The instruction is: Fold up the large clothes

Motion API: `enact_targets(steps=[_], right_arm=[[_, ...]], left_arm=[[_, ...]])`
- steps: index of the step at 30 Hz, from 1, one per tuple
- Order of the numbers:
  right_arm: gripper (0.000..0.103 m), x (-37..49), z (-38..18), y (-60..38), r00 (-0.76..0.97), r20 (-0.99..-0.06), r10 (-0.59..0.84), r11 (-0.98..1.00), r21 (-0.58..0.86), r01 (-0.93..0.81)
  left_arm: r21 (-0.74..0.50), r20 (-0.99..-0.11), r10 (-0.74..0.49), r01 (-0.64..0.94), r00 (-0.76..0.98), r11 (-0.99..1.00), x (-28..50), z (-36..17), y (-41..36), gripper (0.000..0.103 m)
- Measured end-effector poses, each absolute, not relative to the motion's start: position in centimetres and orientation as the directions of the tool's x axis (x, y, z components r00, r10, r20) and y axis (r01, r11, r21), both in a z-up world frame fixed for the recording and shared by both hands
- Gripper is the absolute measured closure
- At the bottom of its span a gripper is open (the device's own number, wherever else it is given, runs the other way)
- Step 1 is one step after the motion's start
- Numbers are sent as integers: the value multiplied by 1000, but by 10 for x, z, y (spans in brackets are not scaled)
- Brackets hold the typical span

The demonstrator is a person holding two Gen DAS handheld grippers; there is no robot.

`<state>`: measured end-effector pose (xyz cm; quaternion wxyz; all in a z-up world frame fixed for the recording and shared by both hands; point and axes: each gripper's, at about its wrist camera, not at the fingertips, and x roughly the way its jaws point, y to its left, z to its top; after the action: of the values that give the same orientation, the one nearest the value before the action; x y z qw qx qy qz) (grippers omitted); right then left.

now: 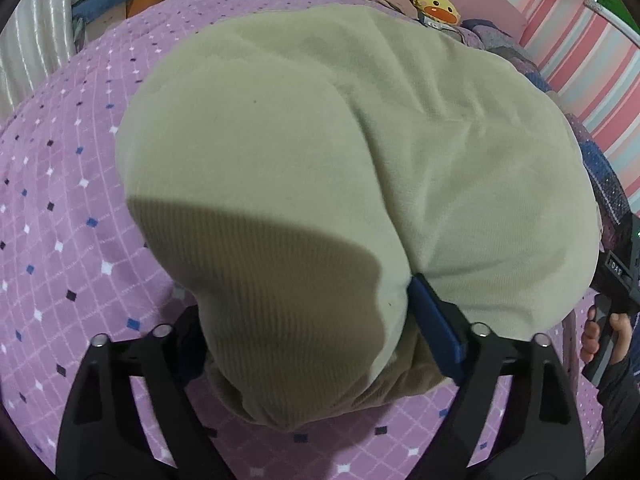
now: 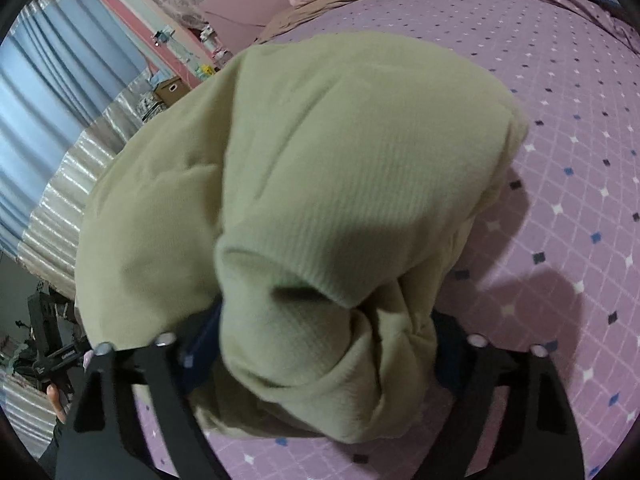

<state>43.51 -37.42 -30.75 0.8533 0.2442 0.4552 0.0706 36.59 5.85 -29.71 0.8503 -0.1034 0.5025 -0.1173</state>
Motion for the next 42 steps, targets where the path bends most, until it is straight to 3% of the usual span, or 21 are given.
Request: enact_targets(steps=[9, 11, 14, 22, 27, 35, 42], right_arm=[[57, 445, -279, -352, 555, -784, 280, 906, 406, 116], [65, 443, -265, -350, 568, -782, 256, 916, 384, 116], [69, 435, -231, -339, 627, -746, 222, 937, 341, 74], [71, 367, -119, -306, 789, -597, 143, 987, 145, -69], [71, 300, -89, -316, 824, -556, 105, 994, 88, -67], [71, 210, -141, -352, 749, -659, 72, 992, 126, 15], [66, 185, -208, -362, 671, -739, 55, 990, 126, 59]], left_arm=[[-191, -855, -213, 95, 473, 977, 371, -265, 41, 56], [-157, -853, -185, 97, 489, 983, 370, -254, 35, 60], [-131, -833, -160, 93, 530, 987, 366, -227, 31, 64], [-92, -758, -137, 105, 638, 990, 317, -150, 24, 65], [-108, -704, -174, 138, 688, 984, 238, -126, 15, 65], [-177, -745, -260, 193, 614, 965, 148, -164, -1, 64], [-187, -786, -268, 199, 558, 962, 147, -212, -10, 61]])
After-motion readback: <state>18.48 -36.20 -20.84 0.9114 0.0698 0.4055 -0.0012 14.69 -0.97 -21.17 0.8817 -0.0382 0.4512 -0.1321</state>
